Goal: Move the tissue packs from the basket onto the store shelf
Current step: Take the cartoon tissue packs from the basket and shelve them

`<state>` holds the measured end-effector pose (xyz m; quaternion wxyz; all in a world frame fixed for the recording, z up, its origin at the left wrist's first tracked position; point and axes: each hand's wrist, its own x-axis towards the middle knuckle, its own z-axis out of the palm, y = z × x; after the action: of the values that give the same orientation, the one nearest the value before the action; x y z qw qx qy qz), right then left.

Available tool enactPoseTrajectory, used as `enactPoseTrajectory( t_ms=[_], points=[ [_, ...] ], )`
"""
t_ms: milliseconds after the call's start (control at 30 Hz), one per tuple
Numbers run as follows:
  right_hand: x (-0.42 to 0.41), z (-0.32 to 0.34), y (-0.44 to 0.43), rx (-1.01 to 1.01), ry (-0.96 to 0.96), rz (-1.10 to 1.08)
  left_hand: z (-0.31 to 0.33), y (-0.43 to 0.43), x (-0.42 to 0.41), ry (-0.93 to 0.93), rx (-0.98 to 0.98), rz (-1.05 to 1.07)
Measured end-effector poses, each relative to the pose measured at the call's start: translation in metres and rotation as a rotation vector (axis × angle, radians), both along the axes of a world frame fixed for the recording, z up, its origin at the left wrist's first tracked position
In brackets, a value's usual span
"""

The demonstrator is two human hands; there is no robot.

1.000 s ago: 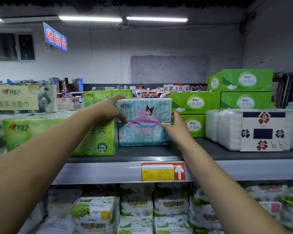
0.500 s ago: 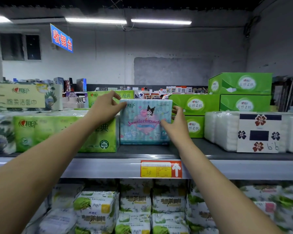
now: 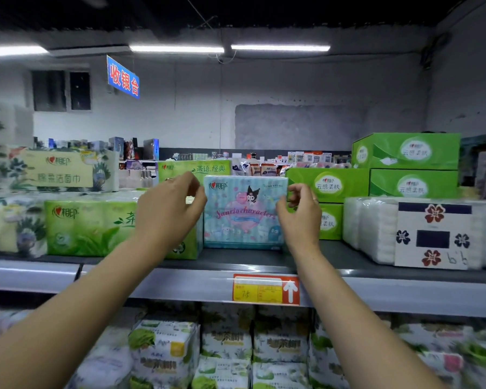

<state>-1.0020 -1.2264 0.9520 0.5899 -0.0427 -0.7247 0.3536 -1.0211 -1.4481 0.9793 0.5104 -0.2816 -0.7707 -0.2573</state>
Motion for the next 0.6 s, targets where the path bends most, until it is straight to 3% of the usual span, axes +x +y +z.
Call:
enactPoseTrajectory(
  t_ms=[100,233,333,433,600],
  points=[
    [0.004,0.000,-0.003,0.023,0.050,-0.029,-0.007,-0.008,0.016,-0.138,0.141,-0.160],
    [0.013,0.000,-0.011,0.085,0.124,-0.085,-0.017,-0.019,0.036,-0.453,0.323,-0.404],
    [0.022,0.000,-0.022,0.154,0.153,-0.089,-0.027,-0.028,0.052,-0.541,0.386,-0.475],
    [0.038,-0.006,-0.029,0.173,0.136,0.053,-0.040,-0.040,0.064,-0.613,0.411,-0.489],
    [0.093,-0.040,-0.042,0.033,0.004,0.328,-0.067,-0.054,0.084,-0.774,0.555,-0.522]
  ],
)
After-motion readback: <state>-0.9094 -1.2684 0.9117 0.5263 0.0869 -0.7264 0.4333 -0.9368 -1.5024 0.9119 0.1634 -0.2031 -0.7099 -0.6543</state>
